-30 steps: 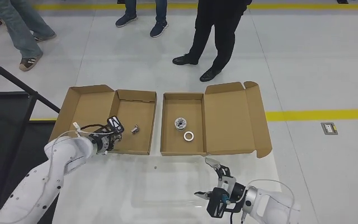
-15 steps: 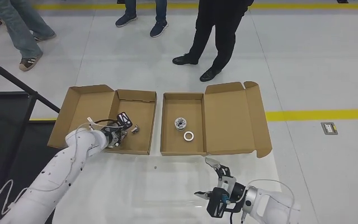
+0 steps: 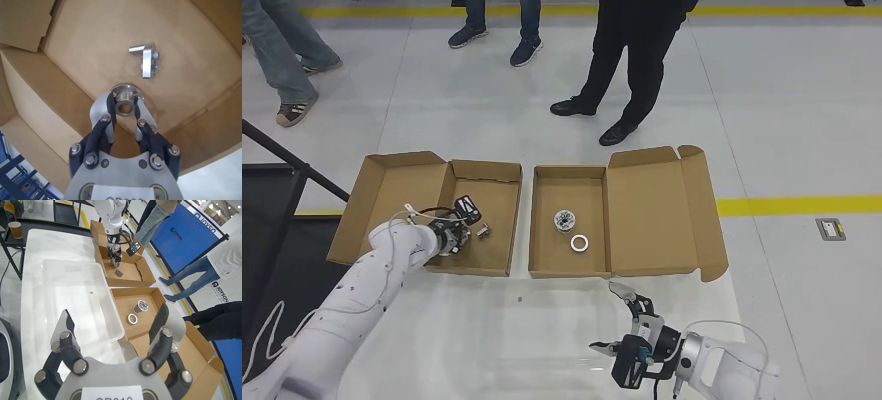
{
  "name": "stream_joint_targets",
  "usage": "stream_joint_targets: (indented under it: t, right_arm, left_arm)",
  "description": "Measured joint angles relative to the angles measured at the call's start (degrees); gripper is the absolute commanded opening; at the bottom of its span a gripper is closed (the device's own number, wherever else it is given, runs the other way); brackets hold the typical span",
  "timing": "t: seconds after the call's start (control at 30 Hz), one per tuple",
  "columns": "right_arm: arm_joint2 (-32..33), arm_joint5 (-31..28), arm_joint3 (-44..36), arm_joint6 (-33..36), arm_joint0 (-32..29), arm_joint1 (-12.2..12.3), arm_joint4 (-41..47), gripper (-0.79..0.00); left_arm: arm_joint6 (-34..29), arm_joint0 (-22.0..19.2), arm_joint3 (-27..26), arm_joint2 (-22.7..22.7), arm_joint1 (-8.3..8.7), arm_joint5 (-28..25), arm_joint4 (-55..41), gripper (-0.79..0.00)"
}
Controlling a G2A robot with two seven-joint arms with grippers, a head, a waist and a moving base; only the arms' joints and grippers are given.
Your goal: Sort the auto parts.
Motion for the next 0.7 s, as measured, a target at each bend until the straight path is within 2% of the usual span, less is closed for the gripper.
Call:
stream_joint_targets:
  t: [0.07, 0.23, 0.43, 0.7]
  right_arm:
    - [0.0, 0.0, 0.0, 0.0, 0.0, 0.0, 0.0, 0.0]
    - [0.0, 0.0, 0.0, 0.0, 0.0, 0.0, 0.0, 0.0]
    - [0.0, 0.0, 0.0, 0.0, 0.0, 0.0, 0.0, 0.0]
    - [0.0, 0.0, 0.0, 0.0, 0.0, 0.0, 0.0, 0.0]
  left_arm:
    - [0.4, -0.4, 1.1, 0.2, -0.53, -0.3, 0.4, -0.625]
    - [1.5, -1.3, 2.9, 0.1, -1.48, -1.1, 1.1, -0.643]
    - [2.6, -1.8, 4.4, -0.6, -2.1, -1.9, 1.9, -0.403]
    - [4.6, -2.4, 5.0, -3.2, -2.05, -4.1, 0.8, -0.397]
